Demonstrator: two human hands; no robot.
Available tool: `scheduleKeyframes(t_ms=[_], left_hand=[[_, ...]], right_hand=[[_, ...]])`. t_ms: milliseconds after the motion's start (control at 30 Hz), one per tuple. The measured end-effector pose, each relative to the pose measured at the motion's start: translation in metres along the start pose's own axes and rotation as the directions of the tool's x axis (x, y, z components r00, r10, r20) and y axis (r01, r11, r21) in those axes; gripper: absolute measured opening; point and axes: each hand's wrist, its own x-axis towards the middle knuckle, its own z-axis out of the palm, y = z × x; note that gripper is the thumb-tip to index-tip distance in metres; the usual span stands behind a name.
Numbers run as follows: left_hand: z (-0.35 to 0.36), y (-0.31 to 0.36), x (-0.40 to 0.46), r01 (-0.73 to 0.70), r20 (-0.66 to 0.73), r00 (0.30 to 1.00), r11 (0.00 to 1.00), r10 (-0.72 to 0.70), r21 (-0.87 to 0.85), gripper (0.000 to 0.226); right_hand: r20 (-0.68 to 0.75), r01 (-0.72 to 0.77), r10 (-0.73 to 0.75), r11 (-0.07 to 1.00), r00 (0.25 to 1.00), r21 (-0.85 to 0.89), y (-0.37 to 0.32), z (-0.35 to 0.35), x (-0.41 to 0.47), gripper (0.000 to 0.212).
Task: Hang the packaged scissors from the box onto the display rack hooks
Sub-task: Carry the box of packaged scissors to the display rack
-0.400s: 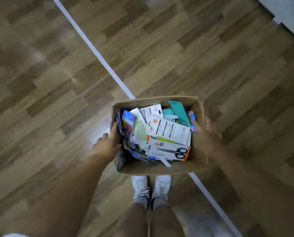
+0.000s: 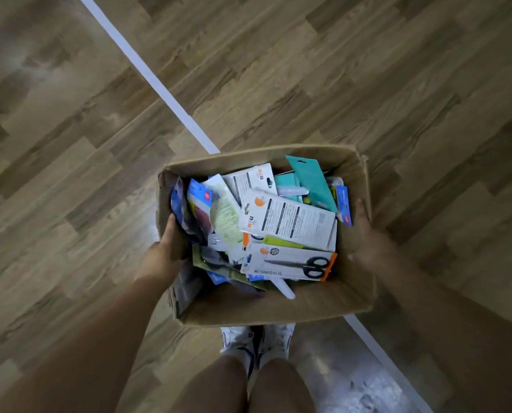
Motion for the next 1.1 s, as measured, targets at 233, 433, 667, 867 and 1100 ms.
scheduleKeyframes(t_ms=[233, 433, 667, 867, 1100], left_hand=[[0.006, -0.009, 0.007, 0.07, -0.005, 0.998, 0.995, -0.07, -0.067, 0.102], [-0.014, 0.006, 0.001, 0.099, -0.057, 0.993, 0.993, -0.102, -0.059, 0.092], [-0.061, 0.015, -0.04, 0.126, 0.057, 0.99, 0.989, -0.131, 0.083, 0.09], [-0.123, 0.032, -0.115, 0.145, 0.073, 0.986, 0.986, -0.151, 0.088, 0.086], [-0.204, 0.068, -0.181, 0.138, -0.026, 0.99, 0.99, -0.137, 0.036, 0.08]], right_hand=[[-0.05, -0.032, 0.035, 0.998, 0.998, 0.057, 0.019, 0.014, 0.025, 0.089], [-0.088, -0.054, 0.054, 0.999, 0.995, 0.005, 0.014, 0.004, 0.019, 0.082], [-0.088, -0.058, 0.053, 0.996, 0.995, -0.063, 0.006, -0.016, -0.028, 0.08], [-0.055, -0.084, 0.08, 0.994, 0.995, -0.077, -0.018, -0.07, -0.114, 0.076], [-0.077, -0.041, 0.036, 0.997, 0.996, -0.065, -0.053, -0.143, -0.185, 0.081]])
